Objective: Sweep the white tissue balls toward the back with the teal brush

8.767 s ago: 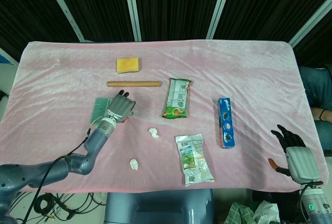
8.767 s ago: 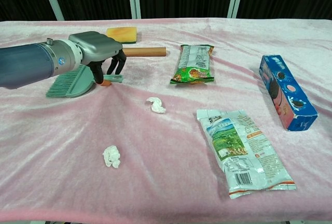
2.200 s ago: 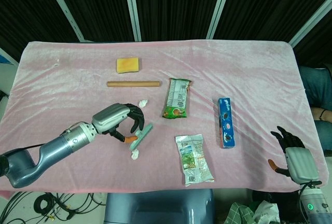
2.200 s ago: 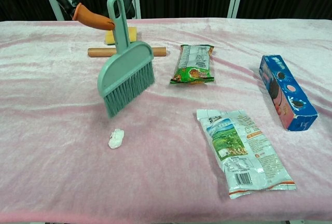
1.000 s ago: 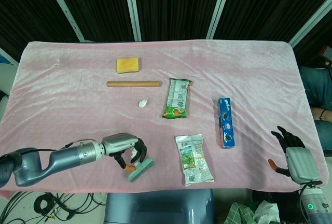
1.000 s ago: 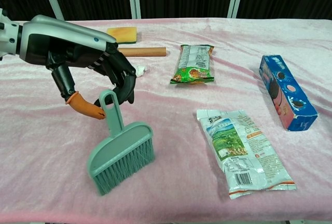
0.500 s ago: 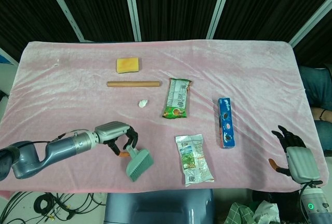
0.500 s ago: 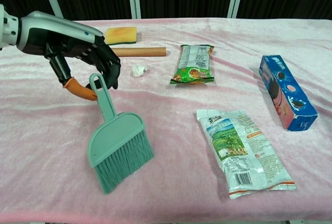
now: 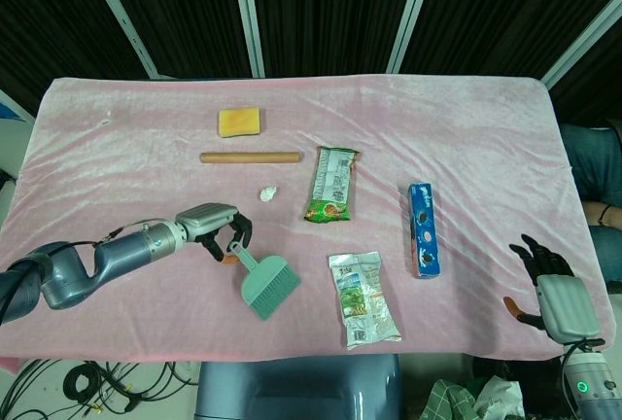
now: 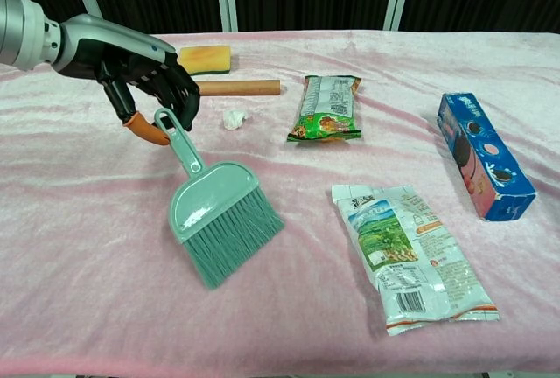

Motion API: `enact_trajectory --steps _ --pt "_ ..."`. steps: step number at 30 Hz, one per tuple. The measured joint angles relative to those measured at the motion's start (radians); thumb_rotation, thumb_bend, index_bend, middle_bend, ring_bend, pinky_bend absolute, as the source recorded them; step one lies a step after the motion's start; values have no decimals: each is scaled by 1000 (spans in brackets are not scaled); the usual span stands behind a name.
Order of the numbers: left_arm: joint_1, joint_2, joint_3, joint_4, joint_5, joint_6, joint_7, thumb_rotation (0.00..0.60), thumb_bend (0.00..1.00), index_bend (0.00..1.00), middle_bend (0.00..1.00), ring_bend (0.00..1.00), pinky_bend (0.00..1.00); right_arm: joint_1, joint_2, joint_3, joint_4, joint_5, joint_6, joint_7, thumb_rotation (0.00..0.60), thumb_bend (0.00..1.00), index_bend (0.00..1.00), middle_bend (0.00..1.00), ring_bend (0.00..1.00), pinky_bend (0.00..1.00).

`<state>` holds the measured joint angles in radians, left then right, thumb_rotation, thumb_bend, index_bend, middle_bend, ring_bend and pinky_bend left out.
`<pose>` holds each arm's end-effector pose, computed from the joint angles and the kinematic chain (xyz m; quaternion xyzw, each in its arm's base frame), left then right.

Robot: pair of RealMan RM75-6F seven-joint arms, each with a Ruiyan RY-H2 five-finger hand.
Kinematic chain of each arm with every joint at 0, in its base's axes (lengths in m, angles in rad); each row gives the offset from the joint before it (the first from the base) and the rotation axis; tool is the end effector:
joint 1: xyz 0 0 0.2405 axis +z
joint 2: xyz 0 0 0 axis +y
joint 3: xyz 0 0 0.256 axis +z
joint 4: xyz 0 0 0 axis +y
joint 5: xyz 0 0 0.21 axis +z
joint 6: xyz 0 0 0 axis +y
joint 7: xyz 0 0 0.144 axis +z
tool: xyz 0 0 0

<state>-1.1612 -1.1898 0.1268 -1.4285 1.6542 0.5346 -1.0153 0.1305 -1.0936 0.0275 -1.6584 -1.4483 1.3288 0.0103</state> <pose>-0.1319 0.3806 0.0373 -0.7826 -0.5453 -0.2460 0.1721 -0.3125 -0.1877 0.1419 0.6148 -0.4456 0.3488 0.5494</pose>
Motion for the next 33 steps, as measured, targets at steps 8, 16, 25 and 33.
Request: enact_trajectory --steps 8,16,25,33 --pt "-25 22 25 -17 3 -50 -13 600 359 669 666 260 248 0 -1 0 1 -2 1 0 600 200 175 47 113 156" --pt "-51 71 41 -66 13 -60 -68 600 359 670 667 260 250 0 -3 1 -1 1 0 -3 600 200 175 47 113 156" --pt "-81 102 76 -76 36 -102 -56 600 361 677 670 261 250 0 -2 2 -3 5 -1 1 600 200 175 47 113 156" --pt "-60 92 66 -40 -8 -107 90 600 361 683 674 267 251 0 -1 3 -5 9 -4 4 600 200 175 47 113 156"
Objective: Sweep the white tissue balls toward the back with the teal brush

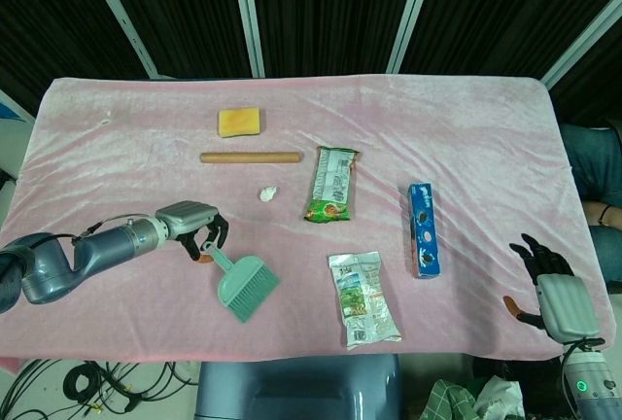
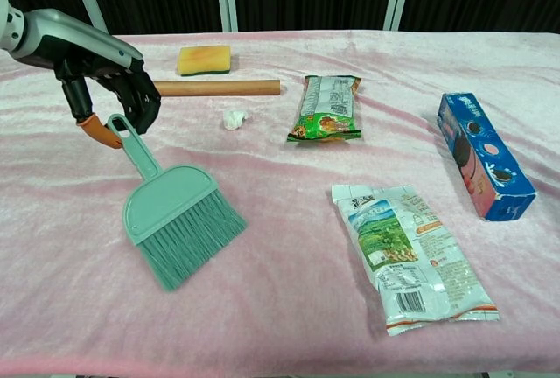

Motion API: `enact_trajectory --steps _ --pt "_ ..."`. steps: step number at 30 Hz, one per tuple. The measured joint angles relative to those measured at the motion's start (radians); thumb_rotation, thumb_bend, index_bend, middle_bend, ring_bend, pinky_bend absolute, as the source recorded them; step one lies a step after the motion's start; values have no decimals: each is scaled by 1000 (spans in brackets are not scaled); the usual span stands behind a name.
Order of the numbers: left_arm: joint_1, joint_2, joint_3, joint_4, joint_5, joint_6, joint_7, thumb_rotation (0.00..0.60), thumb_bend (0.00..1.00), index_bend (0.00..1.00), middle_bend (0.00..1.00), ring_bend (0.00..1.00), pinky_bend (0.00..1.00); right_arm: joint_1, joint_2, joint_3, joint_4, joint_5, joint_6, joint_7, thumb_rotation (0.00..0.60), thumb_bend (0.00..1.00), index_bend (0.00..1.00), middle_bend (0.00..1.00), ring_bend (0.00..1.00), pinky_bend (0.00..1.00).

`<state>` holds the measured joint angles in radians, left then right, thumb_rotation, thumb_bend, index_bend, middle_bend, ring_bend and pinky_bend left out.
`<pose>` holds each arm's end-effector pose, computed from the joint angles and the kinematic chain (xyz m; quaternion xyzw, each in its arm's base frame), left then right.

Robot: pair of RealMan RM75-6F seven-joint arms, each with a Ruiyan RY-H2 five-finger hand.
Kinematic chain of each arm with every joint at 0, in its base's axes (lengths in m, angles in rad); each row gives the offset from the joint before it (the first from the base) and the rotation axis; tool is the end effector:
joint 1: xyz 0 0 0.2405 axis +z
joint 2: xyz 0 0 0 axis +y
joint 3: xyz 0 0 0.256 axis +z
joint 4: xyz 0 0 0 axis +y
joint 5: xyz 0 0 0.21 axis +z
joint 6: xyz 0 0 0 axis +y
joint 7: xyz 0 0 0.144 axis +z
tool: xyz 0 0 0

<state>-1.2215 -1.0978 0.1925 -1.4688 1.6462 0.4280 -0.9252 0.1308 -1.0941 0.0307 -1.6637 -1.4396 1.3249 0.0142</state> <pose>-0.1471 0.3848 0.0639 -0.8134 -0.5064 -0.1721 0.2288 -0.3123 -0.1883 0.1415 0.6106 -0.4507 0.3503 0.5490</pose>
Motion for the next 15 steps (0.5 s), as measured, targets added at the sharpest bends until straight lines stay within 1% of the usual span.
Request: enact_trajectory --steps 5,15 --pt "39 -16 -29 25 -62 29 147 600 361 683 674 267 251 0 1 0 -1 1 -2 1 600 200 174 47 113 156" --pt "115 -34 -91 49 -248 92 517 600 361 687 678 270 251 1 2 -1 -2 1 -4 3 600 200 175 47 113 156"
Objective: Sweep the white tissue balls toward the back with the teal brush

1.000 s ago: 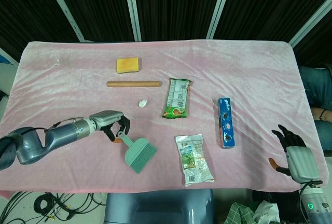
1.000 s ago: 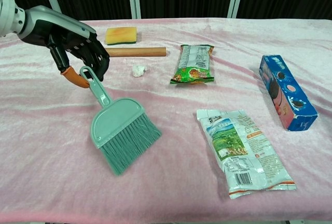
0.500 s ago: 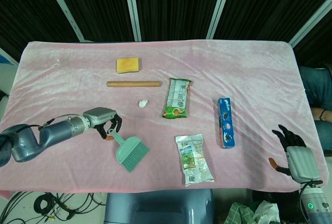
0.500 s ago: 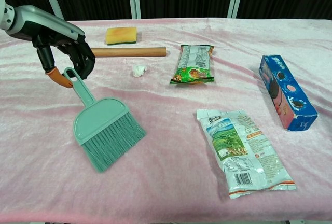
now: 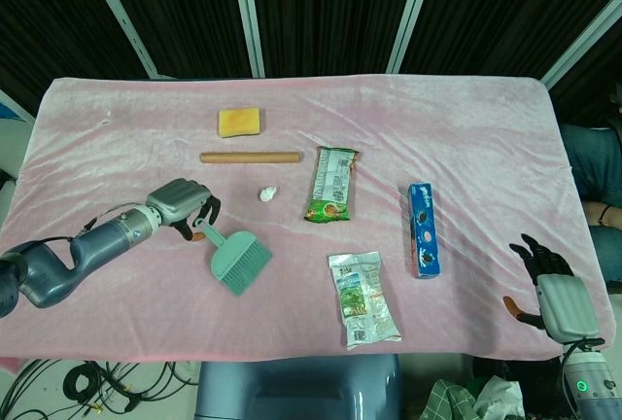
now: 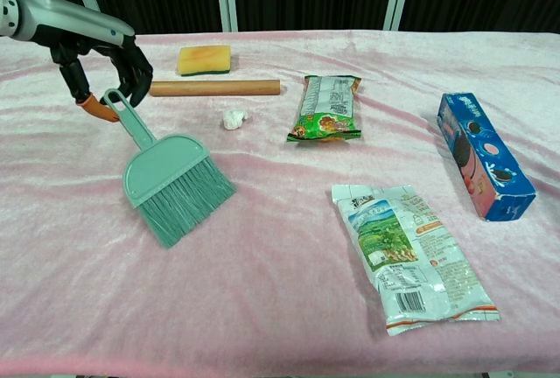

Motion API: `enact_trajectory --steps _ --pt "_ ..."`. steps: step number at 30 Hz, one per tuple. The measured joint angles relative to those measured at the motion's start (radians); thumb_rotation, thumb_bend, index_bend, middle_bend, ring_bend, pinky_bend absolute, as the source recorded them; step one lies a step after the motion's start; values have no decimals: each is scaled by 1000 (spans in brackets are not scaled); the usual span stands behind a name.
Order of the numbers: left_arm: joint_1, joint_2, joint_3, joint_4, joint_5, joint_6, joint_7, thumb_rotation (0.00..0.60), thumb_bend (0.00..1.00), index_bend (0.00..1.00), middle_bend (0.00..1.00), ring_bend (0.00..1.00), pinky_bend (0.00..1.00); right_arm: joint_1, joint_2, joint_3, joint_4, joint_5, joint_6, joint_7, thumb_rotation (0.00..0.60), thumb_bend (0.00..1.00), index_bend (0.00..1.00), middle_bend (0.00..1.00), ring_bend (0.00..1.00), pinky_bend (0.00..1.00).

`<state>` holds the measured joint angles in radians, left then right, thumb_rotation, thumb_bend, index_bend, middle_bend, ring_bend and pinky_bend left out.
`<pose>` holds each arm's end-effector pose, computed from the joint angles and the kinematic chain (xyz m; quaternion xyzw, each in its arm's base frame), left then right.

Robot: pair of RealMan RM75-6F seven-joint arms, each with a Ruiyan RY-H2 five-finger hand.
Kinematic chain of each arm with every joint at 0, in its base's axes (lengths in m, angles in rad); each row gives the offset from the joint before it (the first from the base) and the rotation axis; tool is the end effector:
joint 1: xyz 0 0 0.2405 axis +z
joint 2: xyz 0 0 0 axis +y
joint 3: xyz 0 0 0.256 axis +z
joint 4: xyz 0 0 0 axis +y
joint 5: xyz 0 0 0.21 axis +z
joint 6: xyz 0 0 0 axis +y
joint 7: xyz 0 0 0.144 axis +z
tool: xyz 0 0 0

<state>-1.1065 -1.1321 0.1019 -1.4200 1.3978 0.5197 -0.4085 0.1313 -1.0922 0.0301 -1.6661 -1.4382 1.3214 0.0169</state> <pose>-0.1601 0.4013 0.0727 -0.8343 -0.4017 -0.2115 0.3126 -0.3123 -0.1882 0.1414 0.6103 -0.4530 0.3498 0.5478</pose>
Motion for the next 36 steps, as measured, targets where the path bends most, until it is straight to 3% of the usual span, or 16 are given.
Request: enact_trajectory --steps 9,15,23,36 --pt "49 13 -38 14 -214 67 277 600 361 688 681 287 262 0 0 -1 -1 1 -2 -2 600 200 175 47 113 156" --pt "89 -2 -109 33 -296 187 317 600 361 690 682 295 282 0 0 1 -2 7 -3 -1 600 200 175 47 113 156" --pt "142 -28 -207 34 -275 336 244 600 361 700 693 318 304 1 0 1 -3 9 -7 -2 600 201 175 47 113 156" --pt "182 97 -273 -199 -94 322 -24 600 361 707 697 318 303 1 1 1 -5 10 -8 -4 600 200 175 47 113 156"
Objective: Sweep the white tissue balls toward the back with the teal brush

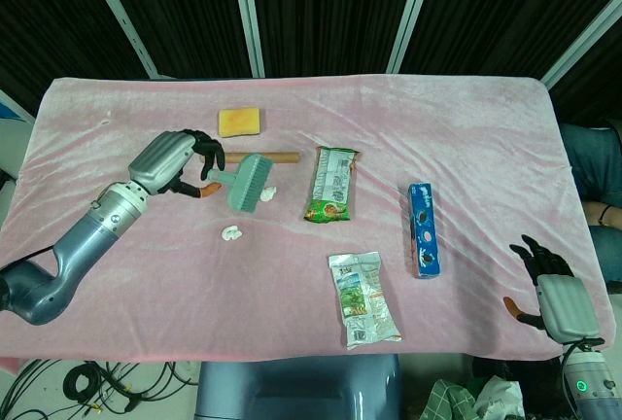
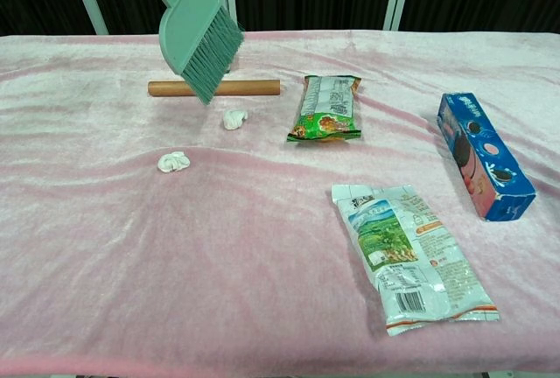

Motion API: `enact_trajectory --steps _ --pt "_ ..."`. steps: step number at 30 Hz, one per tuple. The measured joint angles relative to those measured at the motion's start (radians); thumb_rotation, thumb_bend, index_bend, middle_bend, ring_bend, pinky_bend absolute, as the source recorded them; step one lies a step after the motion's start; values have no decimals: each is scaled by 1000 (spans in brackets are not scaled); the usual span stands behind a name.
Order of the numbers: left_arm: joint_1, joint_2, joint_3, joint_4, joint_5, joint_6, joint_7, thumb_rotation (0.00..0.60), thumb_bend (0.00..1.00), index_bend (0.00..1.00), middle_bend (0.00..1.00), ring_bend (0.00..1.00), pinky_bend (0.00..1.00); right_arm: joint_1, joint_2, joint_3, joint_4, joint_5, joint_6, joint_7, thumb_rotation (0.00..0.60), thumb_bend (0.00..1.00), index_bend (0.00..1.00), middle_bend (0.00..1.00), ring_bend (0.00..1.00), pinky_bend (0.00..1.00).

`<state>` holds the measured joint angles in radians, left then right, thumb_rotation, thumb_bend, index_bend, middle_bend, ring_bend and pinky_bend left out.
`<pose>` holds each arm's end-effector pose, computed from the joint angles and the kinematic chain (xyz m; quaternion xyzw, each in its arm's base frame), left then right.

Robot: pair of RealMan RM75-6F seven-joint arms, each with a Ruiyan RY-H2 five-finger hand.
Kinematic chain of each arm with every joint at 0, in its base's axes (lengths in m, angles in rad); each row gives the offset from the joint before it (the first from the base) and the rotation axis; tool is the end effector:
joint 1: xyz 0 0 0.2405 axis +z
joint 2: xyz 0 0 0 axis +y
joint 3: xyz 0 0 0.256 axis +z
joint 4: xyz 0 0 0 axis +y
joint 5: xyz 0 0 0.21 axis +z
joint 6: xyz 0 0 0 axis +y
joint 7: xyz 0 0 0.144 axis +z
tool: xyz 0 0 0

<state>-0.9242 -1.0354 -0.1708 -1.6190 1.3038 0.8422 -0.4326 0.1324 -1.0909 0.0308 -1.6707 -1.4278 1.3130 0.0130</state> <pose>-0.1041 0.3940 0.1331 -0.7121 -0.4292 -0.4666 0.3017 -0.3129 -0.1883 0.1408 0.6089 -0.4571 0.3461 0.5482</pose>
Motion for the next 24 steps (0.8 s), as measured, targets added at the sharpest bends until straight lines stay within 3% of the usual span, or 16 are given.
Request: enact_trajectory --steps 5,11,24 --pt "22 56 11 -43 53 0 11 600 361 707 697 318 303 0 1 0 0 -1 1 2 600 201 175 47 113 156" --pt "54 92 40 -62 47 3 145 600 361 705 697 318 300 0 0 0 0 -2 1 1 600 201 175 47 113 156" --pt "113 180 101 -101 -117 -34 448 600 366 703 697 318 298 -1 2 -1 -1 -3 2 4 600 200 175 47 113 156"
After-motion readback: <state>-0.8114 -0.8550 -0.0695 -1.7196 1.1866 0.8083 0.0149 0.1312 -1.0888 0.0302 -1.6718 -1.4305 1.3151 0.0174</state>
